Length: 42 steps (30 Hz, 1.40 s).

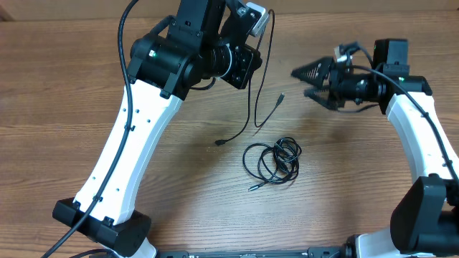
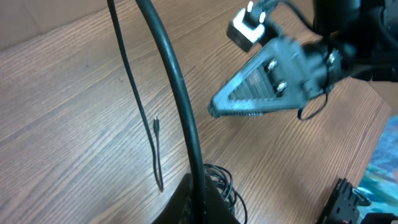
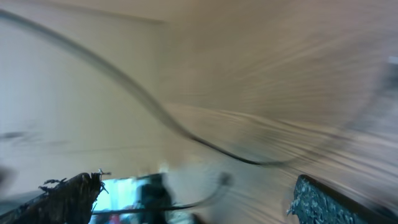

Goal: Untangle cables

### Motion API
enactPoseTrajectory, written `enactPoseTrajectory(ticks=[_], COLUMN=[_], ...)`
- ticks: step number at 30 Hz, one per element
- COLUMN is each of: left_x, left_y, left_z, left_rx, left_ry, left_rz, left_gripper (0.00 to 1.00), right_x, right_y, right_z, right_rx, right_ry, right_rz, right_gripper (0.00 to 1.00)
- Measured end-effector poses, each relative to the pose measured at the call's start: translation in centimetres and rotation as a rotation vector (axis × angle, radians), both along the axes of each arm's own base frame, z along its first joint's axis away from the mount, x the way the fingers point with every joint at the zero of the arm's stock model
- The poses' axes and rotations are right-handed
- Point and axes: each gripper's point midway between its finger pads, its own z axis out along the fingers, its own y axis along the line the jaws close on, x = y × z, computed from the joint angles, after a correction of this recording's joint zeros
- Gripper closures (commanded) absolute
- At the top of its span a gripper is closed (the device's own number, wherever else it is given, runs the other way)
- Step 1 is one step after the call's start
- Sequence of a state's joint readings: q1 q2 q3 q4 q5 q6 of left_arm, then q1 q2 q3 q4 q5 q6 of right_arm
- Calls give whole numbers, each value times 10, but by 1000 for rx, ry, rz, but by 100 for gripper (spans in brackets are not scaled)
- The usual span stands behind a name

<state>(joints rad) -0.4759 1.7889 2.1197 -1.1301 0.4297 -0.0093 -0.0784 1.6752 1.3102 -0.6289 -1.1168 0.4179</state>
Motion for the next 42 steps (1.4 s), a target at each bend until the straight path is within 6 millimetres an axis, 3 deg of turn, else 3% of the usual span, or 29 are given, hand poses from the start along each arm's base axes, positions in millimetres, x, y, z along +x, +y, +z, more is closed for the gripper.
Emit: enactPoseTrajectory(ticks=[4, 9, 22, 31, 37, 42], left_x=[-4, -16, -22, -29, -45, -52], left_y=[-5, -18, -24, -28, -42, -44], left_z=[1, 3, 3, 2, 1, -2], left_rx=[1, -2, 9, 12, 8, 14], left_ry=[-23, -40, -76, -79, -66, -51], left_rz=[-55, -127, -191, -227, -280, -298], left_gripper=[96, 96, 96, 96, 96, 96], right_x=[4, 9, 4, 3, 5, 9], right_y=[9, 13, 37, 37, 36, 36], right_z=[37, 68, 130, 150, 151, 152], right_rx=[149, 246, 358, 410, 428, 438], right_ry=[-52, -43, -46, 28, 71, 83], right_rz=[58, 84, 175, 150, 126, 105], right_gripper=[0, 0, 0, 1, 40, 51])
